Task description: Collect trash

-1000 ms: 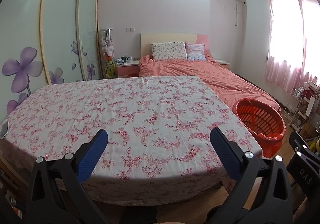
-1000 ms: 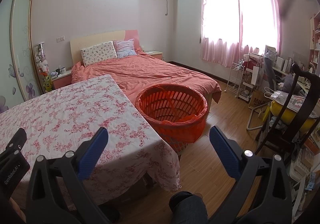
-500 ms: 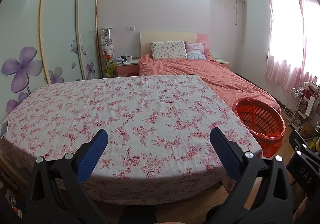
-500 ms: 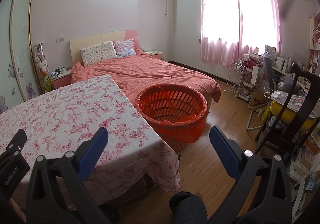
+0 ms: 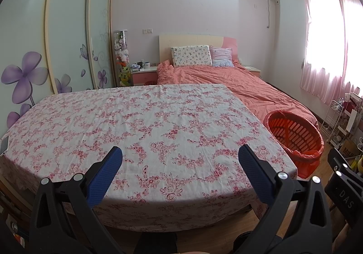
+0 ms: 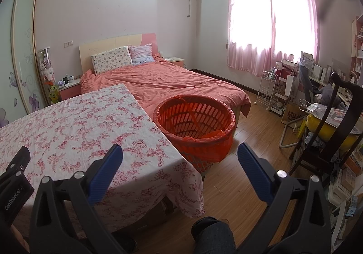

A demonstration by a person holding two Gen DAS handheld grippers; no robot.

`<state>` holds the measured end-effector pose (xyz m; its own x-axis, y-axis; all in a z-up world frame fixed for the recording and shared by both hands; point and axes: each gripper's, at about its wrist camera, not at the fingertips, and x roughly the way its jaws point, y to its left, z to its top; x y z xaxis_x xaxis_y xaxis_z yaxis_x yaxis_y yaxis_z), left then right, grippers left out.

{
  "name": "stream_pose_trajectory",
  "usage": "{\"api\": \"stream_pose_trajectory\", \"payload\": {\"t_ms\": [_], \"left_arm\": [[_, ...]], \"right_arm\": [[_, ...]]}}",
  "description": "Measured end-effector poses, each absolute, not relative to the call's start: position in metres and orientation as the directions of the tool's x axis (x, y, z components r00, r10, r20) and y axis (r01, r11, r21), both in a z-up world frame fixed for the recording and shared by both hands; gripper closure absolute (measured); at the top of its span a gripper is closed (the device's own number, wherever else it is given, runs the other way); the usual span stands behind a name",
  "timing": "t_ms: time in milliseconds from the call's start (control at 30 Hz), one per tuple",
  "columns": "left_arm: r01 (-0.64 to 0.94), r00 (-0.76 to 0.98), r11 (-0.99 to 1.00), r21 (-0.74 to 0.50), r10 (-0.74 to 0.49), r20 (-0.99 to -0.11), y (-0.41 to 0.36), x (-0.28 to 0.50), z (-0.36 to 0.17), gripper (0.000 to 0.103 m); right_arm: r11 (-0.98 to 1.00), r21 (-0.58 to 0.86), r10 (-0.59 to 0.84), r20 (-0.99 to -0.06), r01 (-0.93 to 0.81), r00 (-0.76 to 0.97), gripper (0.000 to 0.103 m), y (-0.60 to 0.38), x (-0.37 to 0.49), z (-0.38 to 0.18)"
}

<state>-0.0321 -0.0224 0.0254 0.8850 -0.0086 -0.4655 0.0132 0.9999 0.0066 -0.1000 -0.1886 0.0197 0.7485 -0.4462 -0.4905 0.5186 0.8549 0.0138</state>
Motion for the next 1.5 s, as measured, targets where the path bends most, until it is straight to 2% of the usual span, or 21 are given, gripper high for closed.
{"api": "stream_pose_trajectory", "payload": {"t_ms": [1500], "left_arm": [[0.006,0.877,1.0,0.007,-0.002,-0.481,-0.0231,-0.0303,0.0208,0.002]], "right_arm": [[0.856,0.012,-0.446,-0.492,0.517,0.748,0.004,-0.1895,-0.0997,0.0219]]}}
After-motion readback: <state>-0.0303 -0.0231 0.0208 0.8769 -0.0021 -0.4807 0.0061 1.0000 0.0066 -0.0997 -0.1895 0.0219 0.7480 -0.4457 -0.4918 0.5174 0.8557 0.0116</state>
